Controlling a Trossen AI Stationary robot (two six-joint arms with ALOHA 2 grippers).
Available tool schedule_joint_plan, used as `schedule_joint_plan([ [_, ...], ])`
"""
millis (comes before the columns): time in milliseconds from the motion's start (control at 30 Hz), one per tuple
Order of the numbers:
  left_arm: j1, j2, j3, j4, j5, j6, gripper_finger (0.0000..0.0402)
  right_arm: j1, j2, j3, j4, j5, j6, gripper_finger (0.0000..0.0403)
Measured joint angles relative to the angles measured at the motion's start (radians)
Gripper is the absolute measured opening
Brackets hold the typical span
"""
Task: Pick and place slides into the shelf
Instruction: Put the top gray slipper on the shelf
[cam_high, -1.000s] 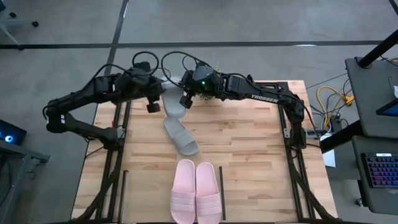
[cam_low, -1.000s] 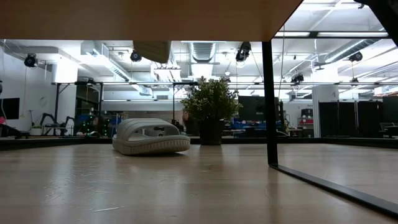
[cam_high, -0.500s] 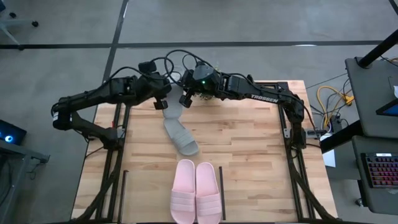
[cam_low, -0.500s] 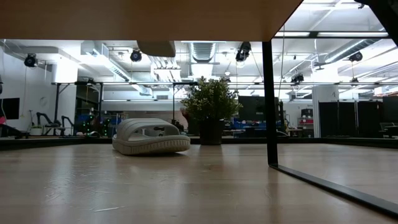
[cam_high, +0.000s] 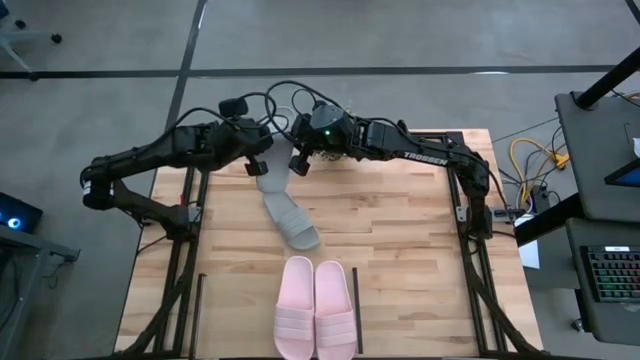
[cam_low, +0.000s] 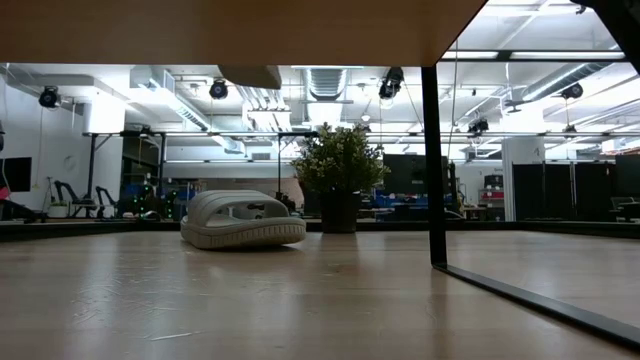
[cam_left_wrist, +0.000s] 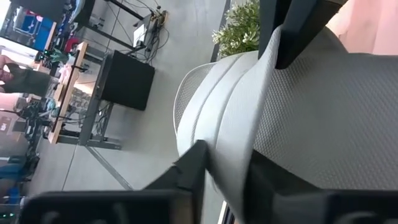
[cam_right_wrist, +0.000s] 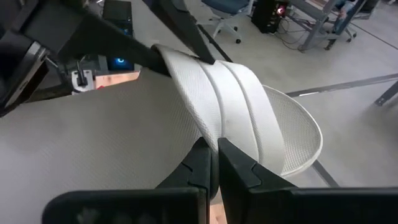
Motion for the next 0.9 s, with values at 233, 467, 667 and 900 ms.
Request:
schedule_joint_plan([
  [233, 0.0, -0.003, 0.0, 0.005, 0.007, 0.0, 0.0005, 0.0, -0.009, 0.0, -0.004, -0.004, -0.001, 0.0008],
  [467, -0.009, -0.01, 0.001, 0.012, 0.027, -0.005, 0.0001, -0.002, -0.037, 0.0, -0.011, -0.005, -0.003, 0.0021],
  [667, -0.017, -0.042, 0.003, 0.006, 0.119, -0.086, 0.0001, -0.005, -0.086, 0.0, -0.022, -0.013, -0.029, 0.0048],
  [900, -0.046, -0.117, 0.002, -0.063, 0.163, -0.174, 0.0, -0.008, -0.182, 0.003, -0.048, 0.094, -0.069, 0.0091],
])
